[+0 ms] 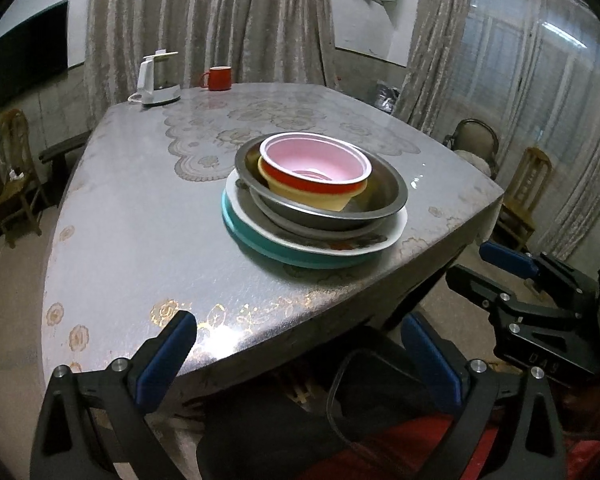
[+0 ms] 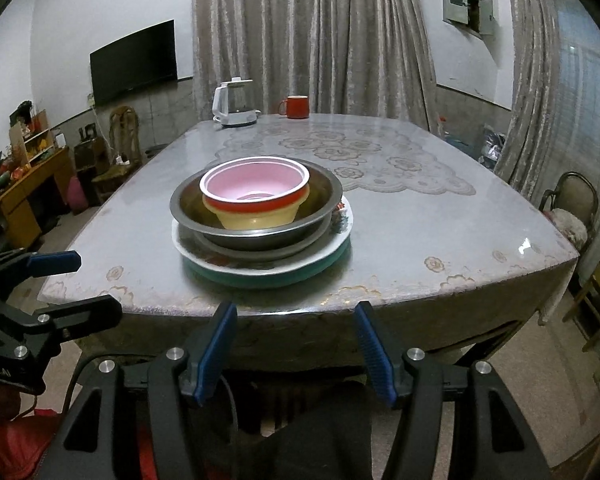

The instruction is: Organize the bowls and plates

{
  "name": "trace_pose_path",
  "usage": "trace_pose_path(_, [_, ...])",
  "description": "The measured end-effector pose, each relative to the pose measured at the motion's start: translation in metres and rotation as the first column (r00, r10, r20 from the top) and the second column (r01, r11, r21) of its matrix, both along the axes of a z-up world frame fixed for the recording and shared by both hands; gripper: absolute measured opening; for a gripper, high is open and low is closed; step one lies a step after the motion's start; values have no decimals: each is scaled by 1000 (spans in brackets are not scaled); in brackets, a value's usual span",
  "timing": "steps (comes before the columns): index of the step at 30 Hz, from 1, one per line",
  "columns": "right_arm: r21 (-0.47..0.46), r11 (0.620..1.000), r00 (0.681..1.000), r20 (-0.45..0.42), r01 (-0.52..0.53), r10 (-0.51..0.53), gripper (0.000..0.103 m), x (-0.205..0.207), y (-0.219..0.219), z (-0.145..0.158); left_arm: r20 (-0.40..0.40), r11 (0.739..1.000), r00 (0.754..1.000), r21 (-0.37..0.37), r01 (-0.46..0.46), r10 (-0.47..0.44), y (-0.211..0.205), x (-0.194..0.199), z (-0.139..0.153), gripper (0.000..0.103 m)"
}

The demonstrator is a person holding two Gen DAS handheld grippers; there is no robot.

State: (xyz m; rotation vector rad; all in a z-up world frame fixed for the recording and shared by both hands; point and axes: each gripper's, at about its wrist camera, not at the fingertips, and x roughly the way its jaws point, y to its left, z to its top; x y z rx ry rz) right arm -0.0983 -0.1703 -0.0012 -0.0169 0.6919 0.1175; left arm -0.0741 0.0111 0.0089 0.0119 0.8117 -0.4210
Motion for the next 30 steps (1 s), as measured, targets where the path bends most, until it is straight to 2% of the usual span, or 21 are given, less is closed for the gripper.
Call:
trace_pose_path(4, [-1,1000,1000,-1,-2,2,61,-1,1,0,4,1000,1000,8,-18,18,3,-2,0,103])
trace_pose_path(14, [-19,1000,1000,1,-12,12,61,0,7,0,15,998,1000,58,5,-6,-5,-5,-1,103])
trace_pose_path(24, [-23,1000,1000,-8,-9,9,61,1,8,0,12,999,1000,53,3,-4,-4,-2,-1,103])
trace_pose_path(30, [-24,1000,1000,-13,-9,9,61,3,8,-1,33,1000,999,24,14,-15,-1,-5,3,103])
